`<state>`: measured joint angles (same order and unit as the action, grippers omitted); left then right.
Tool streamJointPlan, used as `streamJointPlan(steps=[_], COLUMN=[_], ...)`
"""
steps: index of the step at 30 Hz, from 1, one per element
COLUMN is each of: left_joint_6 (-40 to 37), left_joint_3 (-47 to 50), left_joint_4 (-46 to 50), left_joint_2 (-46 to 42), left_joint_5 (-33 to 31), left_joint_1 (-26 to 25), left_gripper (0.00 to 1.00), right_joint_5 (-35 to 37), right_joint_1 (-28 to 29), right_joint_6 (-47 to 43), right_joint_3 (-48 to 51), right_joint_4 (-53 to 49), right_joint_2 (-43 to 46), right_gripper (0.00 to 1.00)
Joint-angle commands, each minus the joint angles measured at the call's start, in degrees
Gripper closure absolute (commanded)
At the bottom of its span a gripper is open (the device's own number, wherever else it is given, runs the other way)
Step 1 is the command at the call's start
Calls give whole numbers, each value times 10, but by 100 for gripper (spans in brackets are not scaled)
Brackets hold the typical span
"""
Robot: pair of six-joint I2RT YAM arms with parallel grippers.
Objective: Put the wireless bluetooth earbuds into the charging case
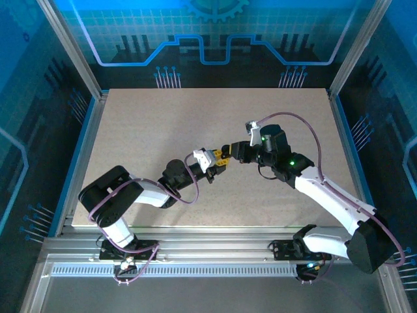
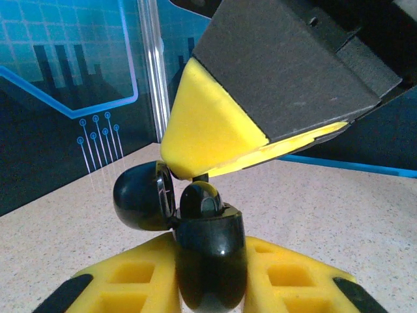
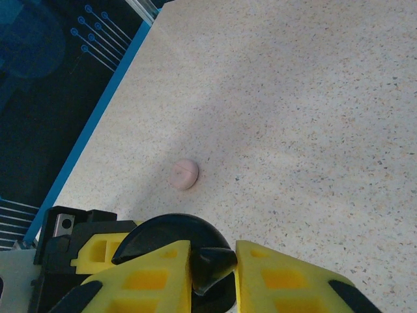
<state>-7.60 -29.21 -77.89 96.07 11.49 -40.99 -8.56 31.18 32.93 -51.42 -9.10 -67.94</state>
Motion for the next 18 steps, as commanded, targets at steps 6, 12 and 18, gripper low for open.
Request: streamJointPlan(steps=[6, 12, 18], left_joint_6=[-12, -17, -20], left_joint_3=[-16, -14, -13], left_joint_4=[-24, -24, -25], left_joint_2=[-18, -28, -45], left_joint_5=[24, 37, 48], left_joint_1=[-3, -4, -4], left_gripper=[76, 76, 76], right_joint_5=[-70, -108, -138], right_joint_1=[-11, -27, -36], right_joint_6=[-46, -65, -86], right_joint_3=[2, 1, 2], right_joint_4=[-48, -51, -52], right_joint_2=[17, 20, 31], right_gripper=[77, 78, 77])
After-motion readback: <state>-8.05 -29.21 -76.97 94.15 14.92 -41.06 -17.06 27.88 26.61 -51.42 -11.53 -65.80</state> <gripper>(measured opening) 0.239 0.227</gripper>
